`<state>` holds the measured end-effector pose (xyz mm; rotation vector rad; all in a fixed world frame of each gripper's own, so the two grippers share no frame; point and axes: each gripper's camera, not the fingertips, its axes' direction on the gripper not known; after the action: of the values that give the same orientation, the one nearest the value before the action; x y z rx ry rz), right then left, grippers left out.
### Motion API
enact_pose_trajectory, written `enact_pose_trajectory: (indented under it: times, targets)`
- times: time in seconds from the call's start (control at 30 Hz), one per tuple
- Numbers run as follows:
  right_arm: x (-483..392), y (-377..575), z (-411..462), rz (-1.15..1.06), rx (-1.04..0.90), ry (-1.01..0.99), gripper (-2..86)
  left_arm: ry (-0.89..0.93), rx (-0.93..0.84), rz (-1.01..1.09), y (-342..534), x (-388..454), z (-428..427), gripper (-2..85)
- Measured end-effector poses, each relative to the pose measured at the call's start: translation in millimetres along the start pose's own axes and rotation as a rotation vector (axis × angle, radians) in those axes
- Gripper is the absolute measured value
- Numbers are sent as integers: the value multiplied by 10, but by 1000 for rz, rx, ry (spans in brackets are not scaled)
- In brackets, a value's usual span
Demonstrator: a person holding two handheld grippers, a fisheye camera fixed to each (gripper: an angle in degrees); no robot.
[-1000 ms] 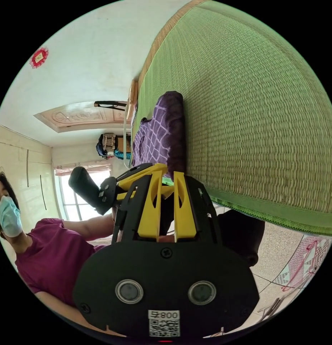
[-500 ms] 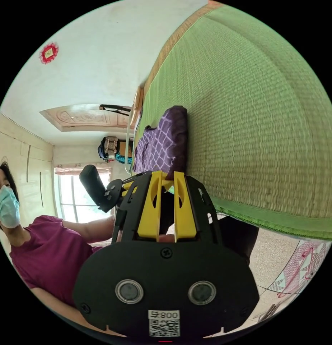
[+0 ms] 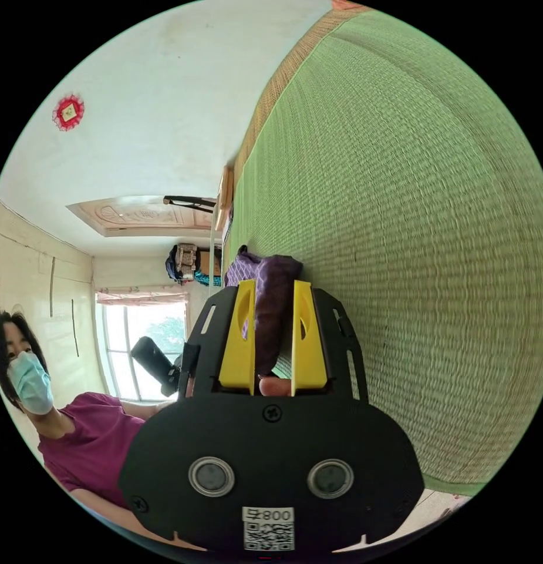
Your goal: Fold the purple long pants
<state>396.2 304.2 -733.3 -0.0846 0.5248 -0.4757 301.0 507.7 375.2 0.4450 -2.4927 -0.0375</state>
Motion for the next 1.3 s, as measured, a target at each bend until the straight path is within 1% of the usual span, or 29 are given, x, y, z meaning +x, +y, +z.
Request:
enact_pose_trajectory:
  times: [0.17,0.33,0.6,0.73,0.83,1.03,1.1,1.23,1.3]
  targets:
    - [-47,-214,81,26,-31,38,69,27,4,7,189,-257,190,20]
    - [-225,-275,-119,25,-1,61,41,101,30,32,331,-436,392,20]
    - [-830,-224,-876,40,195,99,29,261,88,123,553,-597,813,20]
    - [-1274,-278,-938,24,251,96,29,318,133,135,851,-846,920,20]
    - [-1773,-462,-776,-28,259,71,29,351,183,107,1167,-1144,896,20]
    - [-3062,-1045,-30,-185,200,17,27,354,335,48,1981,-1873,608,21]
    - [-3597,-1284,370,-240,172,9,26,350,384,21,2275,-2125,525,21]
    - [-4315,-1643,1058,-296,128,4,25,338,484,-74,2999,-2771,420,20]
    - [-4721,-1894,1559,-317,92,-4,24,328,515,-123,3319,-3065,418,20]
